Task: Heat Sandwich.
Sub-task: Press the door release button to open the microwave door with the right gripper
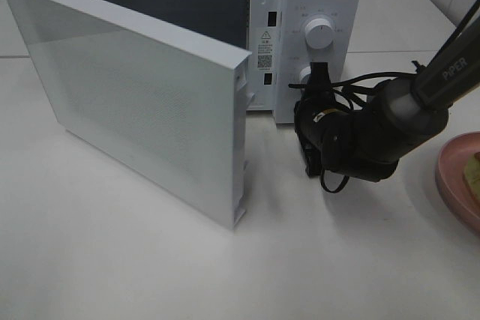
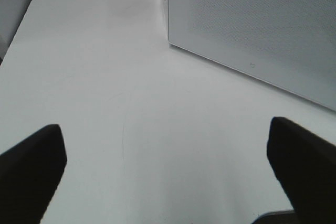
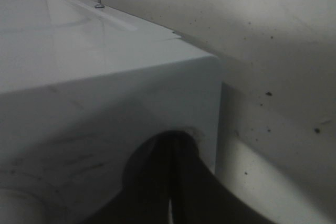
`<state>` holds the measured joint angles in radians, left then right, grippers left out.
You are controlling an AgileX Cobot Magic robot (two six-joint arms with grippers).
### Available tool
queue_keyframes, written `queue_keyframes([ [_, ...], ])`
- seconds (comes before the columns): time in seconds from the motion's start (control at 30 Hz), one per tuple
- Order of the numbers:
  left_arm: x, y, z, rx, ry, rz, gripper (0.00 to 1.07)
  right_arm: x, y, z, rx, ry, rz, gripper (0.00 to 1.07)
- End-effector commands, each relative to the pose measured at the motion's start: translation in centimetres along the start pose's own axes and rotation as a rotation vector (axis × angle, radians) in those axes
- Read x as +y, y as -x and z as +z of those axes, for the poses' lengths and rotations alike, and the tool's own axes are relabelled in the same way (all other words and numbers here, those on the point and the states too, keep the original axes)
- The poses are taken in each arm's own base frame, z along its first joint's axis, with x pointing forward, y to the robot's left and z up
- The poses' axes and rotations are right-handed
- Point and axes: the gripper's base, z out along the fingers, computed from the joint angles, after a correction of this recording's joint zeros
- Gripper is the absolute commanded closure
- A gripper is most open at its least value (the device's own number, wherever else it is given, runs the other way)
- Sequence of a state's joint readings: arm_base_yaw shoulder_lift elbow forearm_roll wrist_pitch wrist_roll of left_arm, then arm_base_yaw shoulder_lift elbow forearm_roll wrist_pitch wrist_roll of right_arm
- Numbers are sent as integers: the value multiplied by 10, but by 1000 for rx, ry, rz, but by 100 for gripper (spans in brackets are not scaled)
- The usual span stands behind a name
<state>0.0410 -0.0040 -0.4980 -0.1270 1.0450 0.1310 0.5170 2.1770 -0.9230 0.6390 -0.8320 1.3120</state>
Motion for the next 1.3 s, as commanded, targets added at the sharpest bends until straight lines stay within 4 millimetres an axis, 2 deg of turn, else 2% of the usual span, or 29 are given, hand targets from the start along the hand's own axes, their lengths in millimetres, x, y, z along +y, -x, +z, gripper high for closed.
queue_keyframes([
  [0.03,-1,-1,-3,-41,-3,-8,5,49,7,9,-30,287,-1,106],
  [0.53,-1,-1,-3,-41,-3,-8,5,46,2,9,17,251,-22,106],
  [0.7,-1,-1,-3,-41,-3,-8,5,40,2,6,35,171,-9,106],
  [1.0,-1,-1,-3,-41,-3,-8,5,25,7,-12,67,13,-29,105],
  [1.3,-1,-1,-3,-41,-3,-8,5,19,10,-29,100,-90,-93,105],
])
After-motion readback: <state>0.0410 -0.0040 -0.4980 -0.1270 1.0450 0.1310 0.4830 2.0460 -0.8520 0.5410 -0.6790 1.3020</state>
